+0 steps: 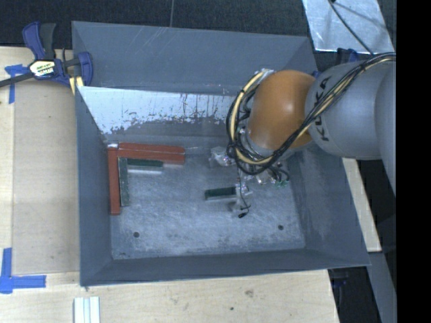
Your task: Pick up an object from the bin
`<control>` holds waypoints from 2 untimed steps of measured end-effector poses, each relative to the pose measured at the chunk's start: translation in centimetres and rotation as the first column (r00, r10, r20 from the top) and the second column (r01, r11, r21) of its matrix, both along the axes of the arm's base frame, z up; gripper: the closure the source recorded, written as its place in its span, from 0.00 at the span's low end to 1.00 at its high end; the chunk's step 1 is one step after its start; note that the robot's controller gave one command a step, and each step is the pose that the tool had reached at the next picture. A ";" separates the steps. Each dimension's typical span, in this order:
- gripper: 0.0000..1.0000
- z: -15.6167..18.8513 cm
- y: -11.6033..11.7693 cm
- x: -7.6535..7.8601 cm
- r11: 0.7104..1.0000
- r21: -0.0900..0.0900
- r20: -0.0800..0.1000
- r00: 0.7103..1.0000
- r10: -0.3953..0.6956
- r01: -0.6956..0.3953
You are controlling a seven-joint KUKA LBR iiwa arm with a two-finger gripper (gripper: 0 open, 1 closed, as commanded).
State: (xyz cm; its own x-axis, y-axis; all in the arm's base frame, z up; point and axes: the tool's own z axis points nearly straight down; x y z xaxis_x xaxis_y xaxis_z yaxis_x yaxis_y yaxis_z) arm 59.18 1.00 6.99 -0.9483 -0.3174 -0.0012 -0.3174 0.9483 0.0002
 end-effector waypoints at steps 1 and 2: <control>1.00 0.2 0.0 0.2 1.000 0.002 0.005 1.000 -0.002 0.001; 1.00 17.3 -1.5 0.4 1.000 -0.001 0.009 1.000 0.004 -0.004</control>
Offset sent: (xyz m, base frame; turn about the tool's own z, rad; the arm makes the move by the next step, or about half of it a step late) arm 0.0000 0.0000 0.0000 0.0000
